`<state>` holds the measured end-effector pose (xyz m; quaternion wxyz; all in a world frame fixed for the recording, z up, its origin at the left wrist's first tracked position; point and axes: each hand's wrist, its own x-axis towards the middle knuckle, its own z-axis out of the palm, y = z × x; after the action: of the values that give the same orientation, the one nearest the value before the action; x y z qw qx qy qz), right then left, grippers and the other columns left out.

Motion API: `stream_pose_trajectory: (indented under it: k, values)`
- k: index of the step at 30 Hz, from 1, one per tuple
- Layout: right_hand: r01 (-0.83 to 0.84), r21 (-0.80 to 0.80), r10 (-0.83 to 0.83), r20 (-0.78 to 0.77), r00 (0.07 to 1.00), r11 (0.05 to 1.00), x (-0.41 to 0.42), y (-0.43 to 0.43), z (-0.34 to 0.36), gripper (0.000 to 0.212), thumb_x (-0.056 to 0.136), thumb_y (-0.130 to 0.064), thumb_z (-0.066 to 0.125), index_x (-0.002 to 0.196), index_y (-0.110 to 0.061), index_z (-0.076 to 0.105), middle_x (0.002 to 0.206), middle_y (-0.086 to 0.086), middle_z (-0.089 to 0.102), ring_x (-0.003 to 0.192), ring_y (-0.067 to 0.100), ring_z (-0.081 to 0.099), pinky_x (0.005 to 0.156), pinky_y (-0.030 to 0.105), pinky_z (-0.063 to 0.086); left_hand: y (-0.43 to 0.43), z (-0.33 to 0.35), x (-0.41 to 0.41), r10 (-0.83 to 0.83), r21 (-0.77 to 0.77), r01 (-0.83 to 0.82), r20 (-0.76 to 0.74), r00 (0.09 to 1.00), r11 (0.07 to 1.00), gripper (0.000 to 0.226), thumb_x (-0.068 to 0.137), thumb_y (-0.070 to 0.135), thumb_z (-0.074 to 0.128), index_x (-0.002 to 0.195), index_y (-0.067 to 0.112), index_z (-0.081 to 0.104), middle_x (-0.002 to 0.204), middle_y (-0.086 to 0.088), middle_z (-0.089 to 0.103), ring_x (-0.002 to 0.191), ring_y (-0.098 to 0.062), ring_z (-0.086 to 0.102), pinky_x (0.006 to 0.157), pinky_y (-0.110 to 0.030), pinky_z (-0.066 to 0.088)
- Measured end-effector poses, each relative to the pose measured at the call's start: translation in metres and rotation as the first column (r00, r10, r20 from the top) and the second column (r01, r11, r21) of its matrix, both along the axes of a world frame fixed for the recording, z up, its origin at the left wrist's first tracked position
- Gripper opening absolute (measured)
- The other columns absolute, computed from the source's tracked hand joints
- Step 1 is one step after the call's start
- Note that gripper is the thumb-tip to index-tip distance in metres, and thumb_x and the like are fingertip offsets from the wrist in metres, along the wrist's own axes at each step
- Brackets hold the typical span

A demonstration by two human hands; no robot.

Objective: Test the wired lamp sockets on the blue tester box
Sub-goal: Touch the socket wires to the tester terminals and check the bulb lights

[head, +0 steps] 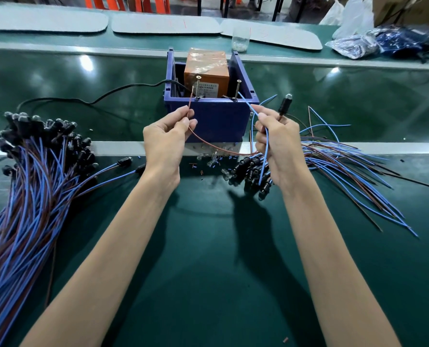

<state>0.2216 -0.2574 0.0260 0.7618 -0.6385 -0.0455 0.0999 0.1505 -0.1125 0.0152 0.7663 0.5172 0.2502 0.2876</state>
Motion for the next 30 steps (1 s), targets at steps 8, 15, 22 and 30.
stream_pose_trajectory:
  k: [8,15,22,30]
  values:
    - [-0.016,-0.010,0.016,0.015,1.000,1.000,0.0032,-0.0018,-0.0016,0.030,0.096,-0.003,0.043,0.093,-0.017,0.069,0.063,-0.005,0.034,0.046,0.003,0.028,0.044,0.012,0.028,0.0013,0.0022,-0.0014,-0.026,0.010,0.026,-0.008,1.000,1.000,0.025,0.091,-0.010,0.052,0.096,0.007,0.070,0.090,-0.005,0.072,0.078,-0.006,0.068,0.075,-0.014,0.052]
    - [-0.018,0.004,0.018,0.012,1.000,1.000,0.0028,-0.0030,-0.0017,0.033,0.094,0.001,0.039,0.092,-0.015,0.068,0.062,-0.005,0.029,0.047,0.004,0.023,0.042,0.014,0.022,0.0012,0.0039,-0.0027,-0.013,0.010,0.013,-0.014,1.000,1.000,0.026,0.090,-0.010,0.050,0.090,0.007,0.071,0.087,-0.007,0.071,0.071,-0.006,0.065,0.071,-0.014,0.051]
    - [0.003,0.033,-0.003,-0.008,1.000,0.999,0.0016,-0.0015,0.0006,0.030,0.094,0.002,0.039,0.094,-0.010,0.066,0.061,-0.005,0.029,0.044,0.002,0.024,0.041,0.014,0.022,0.0020,0.0044,-0.0025,-0.010,0.004,0.010,-0.028,1.000,1.000,0.027,0.089,-0.010,0.051,0.086,0.008,0.071,0.085,-0.007,0.072,0.072,-0.005,0.066,0.069,-0.013,0.051]
    - [-0.007,0.013,0.007,0.010,1.000,1.000,0.0029,-0.0033,0.0006,0.031,0.095,0.000,0.040,0.092,-0.013,0.068,0.063,-0.005,0.028,0.048,0.003,0.024,0.043,0.014,0.023,0.0025,0.0056,-0.0027,-0.013,0.011,0.013,-0.035,0.999,1.000,0.026,0.090,-0.009,0.051,0.087,0.008,0.071,0.085,-0.006,0.072,0.070,-0.005,0.065,0.069,-0.013,0.050]
